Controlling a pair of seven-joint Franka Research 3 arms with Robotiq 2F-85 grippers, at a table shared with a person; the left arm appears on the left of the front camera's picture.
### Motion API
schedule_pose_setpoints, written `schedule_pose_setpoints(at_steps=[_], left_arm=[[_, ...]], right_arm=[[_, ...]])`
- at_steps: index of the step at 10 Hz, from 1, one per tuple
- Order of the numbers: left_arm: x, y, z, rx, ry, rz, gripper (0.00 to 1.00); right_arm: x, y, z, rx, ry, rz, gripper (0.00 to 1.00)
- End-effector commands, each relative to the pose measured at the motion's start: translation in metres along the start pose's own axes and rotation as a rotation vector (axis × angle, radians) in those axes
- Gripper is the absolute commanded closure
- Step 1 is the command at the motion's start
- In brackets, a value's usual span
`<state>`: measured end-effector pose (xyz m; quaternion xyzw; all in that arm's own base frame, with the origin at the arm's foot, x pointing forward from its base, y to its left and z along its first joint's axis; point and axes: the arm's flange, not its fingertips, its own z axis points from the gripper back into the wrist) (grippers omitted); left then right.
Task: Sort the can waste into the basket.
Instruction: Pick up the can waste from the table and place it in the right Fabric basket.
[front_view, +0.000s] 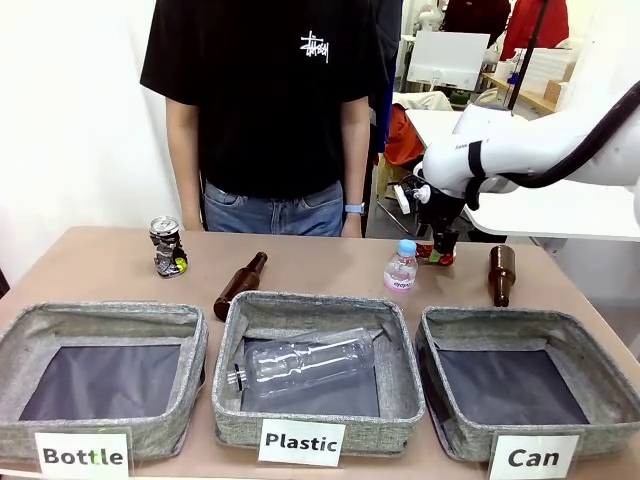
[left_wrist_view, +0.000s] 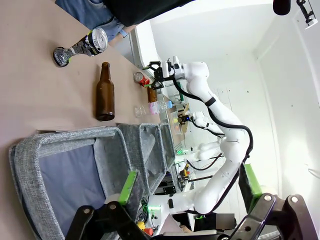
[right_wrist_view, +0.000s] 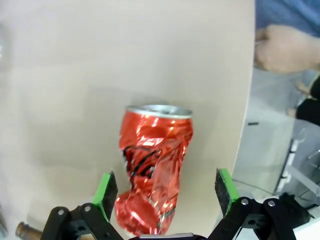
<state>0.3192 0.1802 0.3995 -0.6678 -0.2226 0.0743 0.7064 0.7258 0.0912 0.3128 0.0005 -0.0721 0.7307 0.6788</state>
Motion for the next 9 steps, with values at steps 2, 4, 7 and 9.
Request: schedule_pose_setpoints(at_steps=[2,4,7,9], left_arm=[[-0.0019,-0.0008,0.001,-0.01,0.004,-0.022,0.0],[-0.0019,-0.0008,0.001,-0.01,0.004,-0.022,0.0],[-0.0019,-0.0008,0.001,-0.01,0.004,-0.022,0.0],[-0.0019,-0.0008,0.001,-0.01,0.004,-0.022,0.0]], right_arm=[[0.0009,-0.03,-0.0133,0.063,0.054,-0.048,0.0],[-0.0003,-0.0295,-0.0109,0.077,0.037,-0.046,0.0],[-0.001,-0.0252,-0.0083,0.103,0.01,-0.028,1.0],[-0.0029,-0.0229,-0.0053,0.125,-0.016,-0.017,1.0]])
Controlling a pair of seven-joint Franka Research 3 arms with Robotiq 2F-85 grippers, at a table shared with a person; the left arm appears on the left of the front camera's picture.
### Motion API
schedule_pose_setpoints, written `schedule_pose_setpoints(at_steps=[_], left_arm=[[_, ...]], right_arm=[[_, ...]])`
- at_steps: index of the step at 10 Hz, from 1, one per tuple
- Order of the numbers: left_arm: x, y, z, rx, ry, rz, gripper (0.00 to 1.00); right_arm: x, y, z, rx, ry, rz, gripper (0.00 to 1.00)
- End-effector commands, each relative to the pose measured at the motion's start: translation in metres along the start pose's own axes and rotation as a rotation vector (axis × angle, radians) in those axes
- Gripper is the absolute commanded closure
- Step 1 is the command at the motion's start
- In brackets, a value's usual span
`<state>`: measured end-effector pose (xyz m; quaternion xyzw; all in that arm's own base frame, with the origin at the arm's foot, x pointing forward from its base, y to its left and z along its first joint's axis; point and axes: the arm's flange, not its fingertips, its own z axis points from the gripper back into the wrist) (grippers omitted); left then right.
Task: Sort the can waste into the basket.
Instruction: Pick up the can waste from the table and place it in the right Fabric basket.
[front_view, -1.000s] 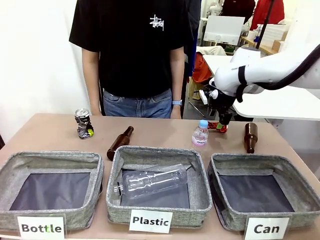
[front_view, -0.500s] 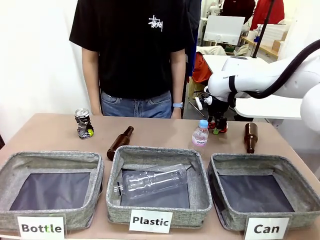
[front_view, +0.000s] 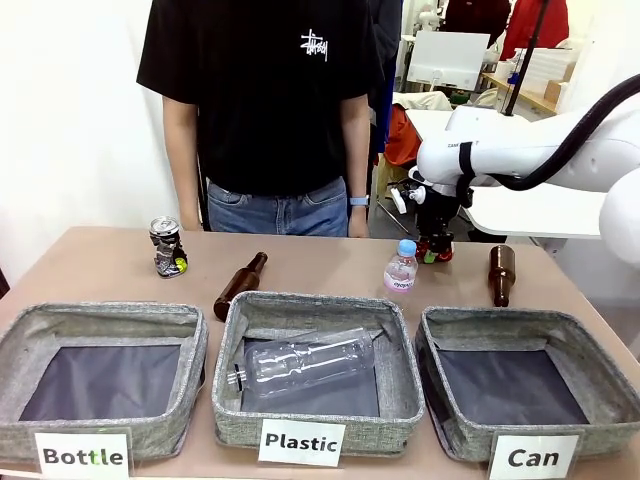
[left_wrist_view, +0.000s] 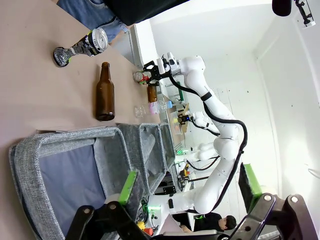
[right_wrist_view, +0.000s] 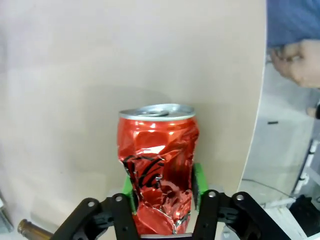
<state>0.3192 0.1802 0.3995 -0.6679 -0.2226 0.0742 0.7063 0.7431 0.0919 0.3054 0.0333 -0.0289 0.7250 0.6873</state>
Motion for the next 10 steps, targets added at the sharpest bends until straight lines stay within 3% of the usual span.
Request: schedule_pose_setpoints(at_steps=[1,2,4,7,9,10], left_arm=[[-0.002,-0.001,0.001,-0.01,0.004,-0.022,0.0],[-0.002,-0.001,0.001,-0.01,0.004,-0.022,0.0],[-0.002,-0.001,0.001,-0.01,0.004,-0.022,0.0],[-0.002,-0.001,0.001,-0.01,0.004,-0.022,0.0],[-0.002,-0.001,0.001,-0.01,0.004,-0.022,0.0],[-0.002,-0.001,0.001,-0.01,0.004,-0.022,0.0]], right_arm=[[-0.002,-0.003,0.007,0.032,-0.039,0.026,0.86],[-0.003,0.001,0.012,0.05,-0.054,0.034,0.96],[-0.009,0.027,0.044,0.127,-0.107,0.039,1.0],[-0.037,0.142,0.142,0.232,-0.099,0.079,1.0],[-0.045,0.219,0.173,0.312,-0.153,0.089,1.0],[-0.049,0.257,0.182,0.277,-0.213,0.066,1.0]])
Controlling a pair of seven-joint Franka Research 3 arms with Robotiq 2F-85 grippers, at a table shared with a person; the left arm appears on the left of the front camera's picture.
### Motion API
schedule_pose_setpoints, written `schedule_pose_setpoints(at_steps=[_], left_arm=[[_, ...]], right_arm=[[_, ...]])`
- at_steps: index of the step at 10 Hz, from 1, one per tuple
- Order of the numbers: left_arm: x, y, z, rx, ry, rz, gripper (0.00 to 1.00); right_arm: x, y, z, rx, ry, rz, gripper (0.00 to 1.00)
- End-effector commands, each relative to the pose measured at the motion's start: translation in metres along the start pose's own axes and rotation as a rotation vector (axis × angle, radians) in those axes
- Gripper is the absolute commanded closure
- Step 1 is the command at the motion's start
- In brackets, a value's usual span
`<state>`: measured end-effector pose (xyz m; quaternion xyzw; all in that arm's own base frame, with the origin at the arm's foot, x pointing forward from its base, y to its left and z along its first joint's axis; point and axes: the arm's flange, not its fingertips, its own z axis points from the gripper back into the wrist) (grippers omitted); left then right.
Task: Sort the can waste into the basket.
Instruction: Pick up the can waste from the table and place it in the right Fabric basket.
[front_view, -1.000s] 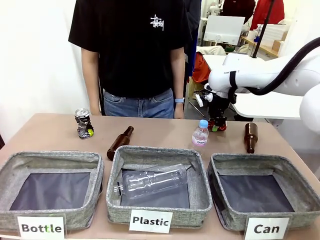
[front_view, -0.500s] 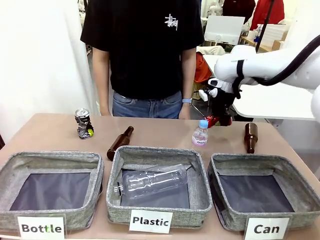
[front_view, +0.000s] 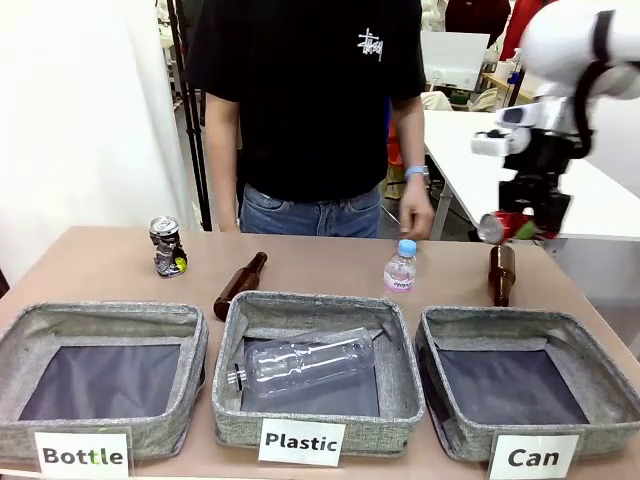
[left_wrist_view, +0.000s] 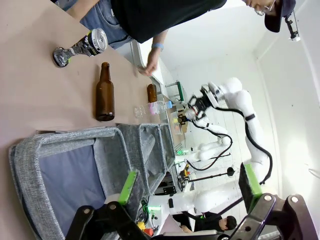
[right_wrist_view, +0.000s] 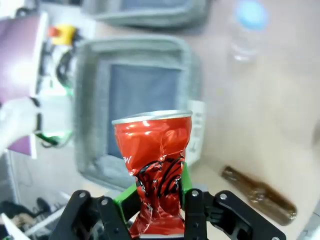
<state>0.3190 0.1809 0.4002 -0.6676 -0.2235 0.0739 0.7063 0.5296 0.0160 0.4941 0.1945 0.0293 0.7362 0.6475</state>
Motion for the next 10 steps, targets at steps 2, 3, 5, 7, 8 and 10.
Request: schedule_pose_setpoints(at_steps=[2,3,5,7,8,10], left_arm=[[-0.002,0.0,0.0,-0.01,0.005,-0.021,0.0],[-0.002,0.0,0.0,-0.01,0.005,-0.021,0.0],[-0.002,0.0,0.0,-0.01,0.005,-0.021,0.0],[-0.002,0.0,0.0,-0.01,0.005,-0.021,0.0],[-0.002,0.0,0.0,-0.01,0.005,-0.021,0.0],[-0.002,0.0,0.0,-0.01,0.005,-0.021,0.0]], right_arm=[[-0.005,0.131,-0.048,-0.186,0.019,0.019,1.0],[-0.01,0.164,-0.061,-0.218,0.046,0.018,1.0],[-0.009,0.188,-0.079,-0.199,0.07,-0.014,1.0],[-0.009,0.185,-0.085,-0.219,0.083,-0.002,1.0],[-0.017,0.182,-0.08,-0.21,0.073,0.014,1.0],[-0.026,0.175,-0.072,-0.204,0.071,0.03,1.0]])
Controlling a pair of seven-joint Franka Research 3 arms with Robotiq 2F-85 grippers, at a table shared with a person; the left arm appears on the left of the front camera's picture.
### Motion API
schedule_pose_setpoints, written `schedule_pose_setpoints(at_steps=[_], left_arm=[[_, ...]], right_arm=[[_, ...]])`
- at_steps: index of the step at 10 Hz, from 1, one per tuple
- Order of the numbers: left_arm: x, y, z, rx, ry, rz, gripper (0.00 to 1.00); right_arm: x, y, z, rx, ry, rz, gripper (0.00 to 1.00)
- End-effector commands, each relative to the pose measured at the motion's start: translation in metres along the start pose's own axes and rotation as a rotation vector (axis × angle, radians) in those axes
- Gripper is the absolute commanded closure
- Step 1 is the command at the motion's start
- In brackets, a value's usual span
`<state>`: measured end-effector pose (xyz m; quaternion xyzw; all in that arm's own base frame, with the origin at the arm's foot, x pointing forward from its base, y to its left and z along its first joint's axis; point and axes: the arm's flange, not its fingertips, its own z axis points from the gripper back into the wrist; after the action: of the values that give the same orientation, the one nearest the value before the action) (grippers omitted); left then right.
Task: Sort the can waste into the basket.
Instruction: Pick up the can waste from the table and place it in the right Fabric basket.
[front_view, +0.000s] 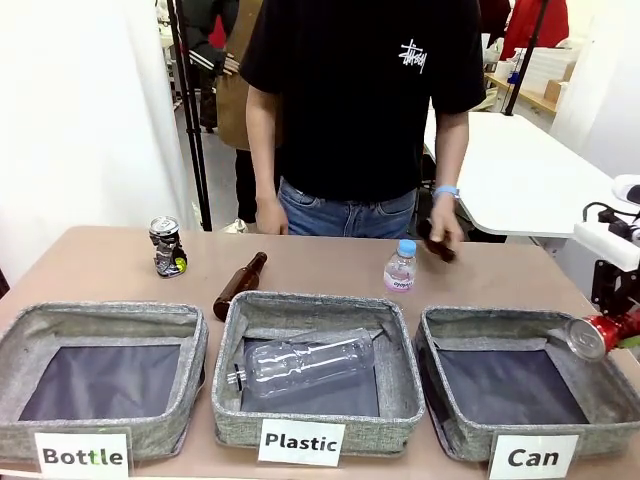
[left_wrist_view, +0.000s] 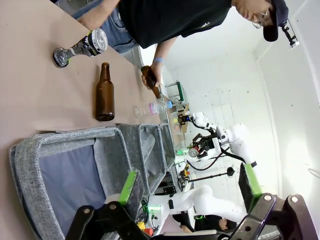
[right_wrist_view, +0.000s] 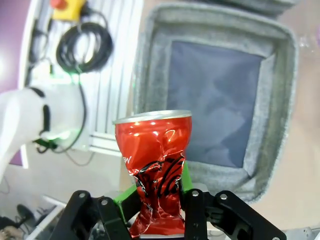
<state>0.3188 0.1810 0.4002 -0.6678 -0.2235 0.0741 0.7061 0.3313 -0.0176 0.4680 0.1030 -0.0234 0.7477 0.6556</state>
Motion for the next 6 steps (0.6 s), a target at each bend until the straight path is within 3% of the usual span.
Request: schedule_pose_setpoints(at_steps=[1,2,3,4,5,6], left_arm=[[-0.0021,-0.0001,0.0001,-0.01,0.005,-0.021,0.0],[-0.0021,-0.0001,0.0001,-0.01,0.005,-0.021,0.0],[-0.0021,-0.0001,0.0001,-0.01,0.005,-0.021,0.0],[-0.0021,-0.0001,0.0001,-0.01,0.005,-0.021,0.0],[-0.0021,-0.0001,0.0001,-0.01,0.005,-0.021,0.0],[-0.0021,-0.0001,0.0001,-0.01,0.005,-0.021,0.0]], right_arm=[[-0.0072,-0.0122,0.0043,-0.018,0.005,-0.004,1.0],[-0.008,-0.0123,0.0033,-0.019,0.009,0.011,1.0],[-0.0091,-0.0141,0.0019,-0.017,0.004,0.015,0.54],[-0.0078,-0.0152,0.0003,-0.024,0.001,0.01,0.23],[-0.0075,-0.0162,-0.0007,-0.025,-0.003,0.015,0.0],[-0.0076,-0.0183,0.0,-0.025,-0.005,0.01,0.0]])
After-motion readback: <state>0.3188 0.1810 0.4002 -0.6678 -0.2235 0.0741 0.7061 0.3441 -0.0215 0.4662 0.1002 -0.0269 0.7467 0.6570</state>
